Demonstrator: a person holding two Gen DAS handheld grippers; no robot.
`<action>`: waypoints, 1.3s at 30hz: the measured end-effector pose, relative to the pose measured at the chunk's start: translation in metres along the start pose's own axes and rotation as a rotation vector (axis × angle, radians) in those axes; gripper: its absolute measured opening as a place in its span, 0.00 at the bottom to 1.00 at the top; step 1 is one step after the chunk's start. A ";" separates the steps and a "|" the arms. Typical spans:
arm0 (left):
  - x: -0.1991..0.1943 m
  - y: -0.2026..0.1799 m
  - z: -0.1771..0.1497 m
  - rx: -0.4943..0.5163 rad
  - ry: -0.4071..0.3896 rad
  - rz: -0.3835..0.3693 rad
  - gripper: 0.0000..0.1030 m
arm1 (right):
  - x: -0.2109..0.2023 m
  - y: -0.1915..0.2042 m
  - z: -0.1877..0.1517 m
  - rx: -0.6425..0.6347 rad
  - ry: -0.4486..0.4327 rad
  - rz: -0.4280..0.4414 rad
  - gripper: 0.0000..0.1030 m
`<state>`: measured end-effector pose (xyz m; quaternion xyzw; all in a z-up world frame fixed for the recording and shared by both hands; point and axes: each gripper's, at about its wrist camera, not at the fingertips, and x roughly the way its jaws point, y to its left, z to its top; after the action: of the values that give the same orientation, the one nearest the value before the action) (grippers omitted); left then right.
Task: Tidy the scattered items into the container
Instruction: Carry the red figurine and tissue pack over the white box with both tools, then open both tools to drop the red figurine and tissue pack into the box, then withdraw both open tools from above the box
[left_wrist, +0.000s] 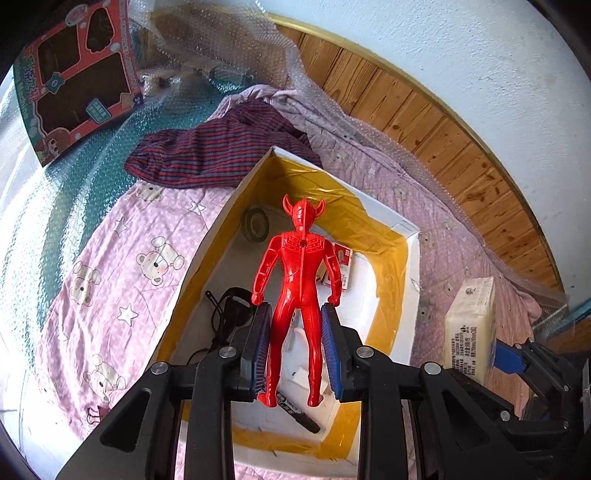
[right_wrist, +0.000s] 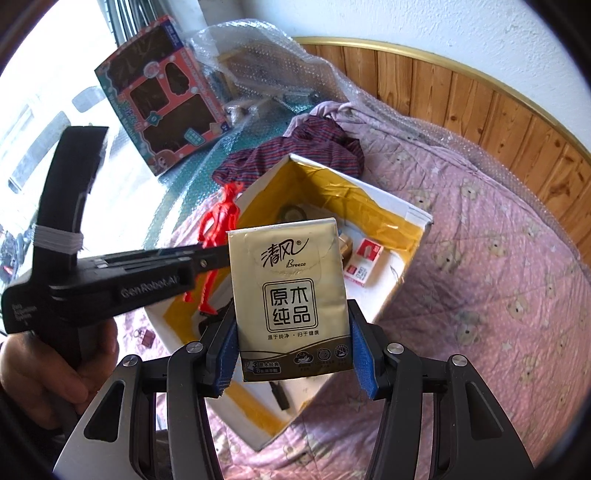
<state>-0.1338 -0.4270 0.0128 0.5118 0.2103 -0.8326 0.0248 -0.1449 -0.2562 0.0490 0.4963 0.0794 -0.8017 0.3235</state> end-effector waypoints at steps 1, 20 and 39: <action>0.004 0.001 0.002 -0.001 0.008 0.003 0.27 | 0.004 -0.001 0.003 -0.001 0.003 0.001 0.54; 0.088 -0.001 0.036 0.069 0.113 0.111 0.43 | 0.068 -0.034 0.033 0.026 0.065 0.019 0.57; 0.020 0.023 -0.017 -0.043 0.098 0.066 0.45 | 0.039 -0.021 -0.008 -0.005 0.091 -0.080 0.57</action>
<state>-0.1230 -0.4380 -0.0188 0.5581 0.2121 -0.8005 0.0528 -0.1630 -0.2532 0.0082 0.5280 0.1160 -0.7903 0.2885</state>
